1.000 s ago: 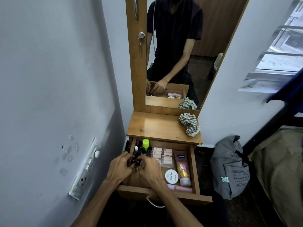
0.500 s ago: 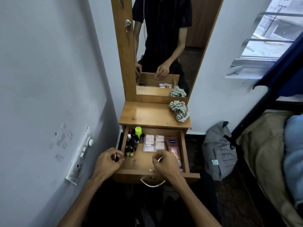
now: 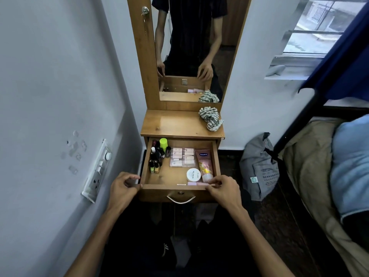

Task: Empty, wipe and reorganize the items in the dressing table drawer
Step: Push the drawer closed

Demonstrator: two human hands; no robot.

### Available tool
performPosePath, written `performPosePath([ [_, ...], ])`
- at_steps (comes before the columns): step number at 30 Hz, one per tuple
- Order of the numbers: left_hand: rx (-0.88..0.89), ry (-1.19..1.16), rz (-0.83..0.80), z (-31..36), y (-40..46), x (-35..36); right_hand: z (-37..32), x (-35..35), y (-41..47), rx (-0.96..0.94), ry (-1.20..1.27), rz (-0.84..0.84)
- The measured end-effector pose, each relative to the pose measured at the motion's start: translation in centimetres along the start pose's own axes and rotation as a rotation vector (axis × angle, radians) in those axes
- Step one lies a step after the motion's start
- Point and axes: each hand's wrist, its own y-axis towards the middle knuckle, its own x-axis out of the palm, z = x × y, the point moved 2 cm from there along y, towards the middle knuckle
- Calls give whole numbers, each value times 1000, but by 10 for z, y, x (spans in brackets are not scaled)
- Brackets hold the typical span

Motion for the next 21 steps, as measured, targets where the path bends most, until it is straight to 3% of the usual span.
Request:
performPosePath([
  [4,-63,-26,136,3,-16,2,9,-2,-13,-40,-91,128],
  [9,-161,2,261,4,-22,9,11,-1,-21,44,-30,127],
  [21,-214,146,277,19,8,25,3,10,13,3,25,252],
])
